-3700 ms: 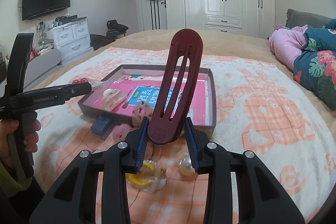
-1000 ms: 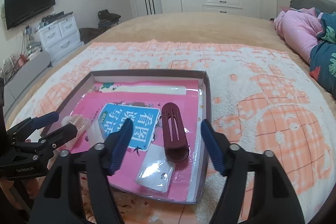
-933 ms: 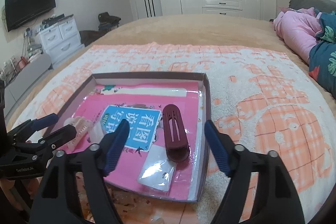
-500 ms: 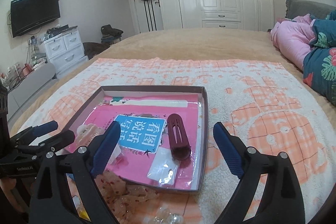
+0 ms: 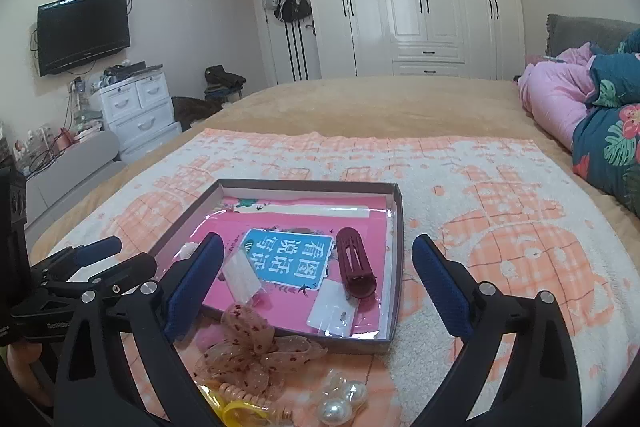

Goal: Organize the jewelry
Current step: 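Withdraw both tools from the grey box toward the remaining jewelry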

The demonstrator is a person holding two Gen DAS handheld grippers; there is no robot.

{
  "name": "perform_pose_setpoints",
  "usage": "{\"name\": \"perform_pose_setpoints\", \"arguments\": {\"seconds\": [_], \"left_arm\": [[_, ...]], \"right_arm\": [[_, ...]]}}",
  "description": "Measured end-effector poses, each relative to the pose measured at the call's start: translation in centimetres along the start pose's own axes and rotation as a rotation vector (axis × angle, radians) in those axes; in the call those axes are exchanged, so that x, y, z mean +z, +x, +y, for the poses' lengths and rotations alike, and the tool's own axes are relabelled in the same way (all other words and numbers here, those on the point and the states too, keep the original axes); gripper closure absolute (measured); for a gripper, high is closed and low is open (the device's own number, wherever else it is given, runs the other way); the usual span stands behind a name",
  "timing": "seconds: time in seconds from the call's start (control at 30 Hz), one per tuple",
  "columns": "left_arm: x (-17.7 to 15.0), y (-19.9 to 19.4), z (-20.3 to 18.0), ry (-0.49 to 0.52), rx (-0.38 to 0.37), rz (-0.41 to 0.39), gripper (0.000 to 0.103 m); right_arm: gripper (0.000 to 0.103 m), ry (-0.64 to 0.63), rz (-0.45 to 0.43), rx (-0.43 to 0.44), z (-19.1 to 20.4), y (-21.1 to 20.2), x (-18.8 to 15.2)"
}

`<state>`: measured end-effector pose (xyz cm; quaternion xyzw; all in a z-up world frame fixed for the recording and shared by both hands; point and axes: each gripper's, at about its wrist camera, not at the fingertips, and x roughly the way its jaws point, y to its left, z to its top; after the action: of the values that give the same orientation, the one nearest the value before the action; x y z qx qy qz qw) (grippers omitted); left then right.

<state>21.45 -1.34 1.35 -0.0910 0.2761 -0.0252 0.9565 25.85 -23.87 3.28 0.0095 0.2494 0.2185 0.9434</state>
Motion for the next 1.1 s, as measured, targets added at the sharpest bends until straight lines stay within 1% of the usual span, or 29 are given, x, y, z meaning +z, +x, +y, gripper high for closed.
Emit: {"name": "perform_pose_setpoints", "arguments": {"seconds": [0.23, 0.4, 0.73, 1.1], "left_arm": [[-0.3, -1.7, 0.1, 0.008, -0.009, -0.023, 0.011], [-0.6, -2.7, 0.4, 0.012, -0.01, -0.033, 0.011], [-1.1, -4.3, 0.6, 0.025, -0.023, -0.048, 0.011], [-2.4, -4.9, 0.7, 0.04, -0.038, -0.017, 0.011]], "right_arm": [[0.01, -0.01, -0.035, -0.001, 0.7, -1.8, -0.5], [0.01, -0.013, -0.04, -0.005, 1.0, -2.6, -1.2], [0.01, -0.04, -0.012, -0.028, 1.4, -4.6, -3.9], [0.01, -0.061, 0.058, -0.032, 2.3, -6.2, -7.3]]}}
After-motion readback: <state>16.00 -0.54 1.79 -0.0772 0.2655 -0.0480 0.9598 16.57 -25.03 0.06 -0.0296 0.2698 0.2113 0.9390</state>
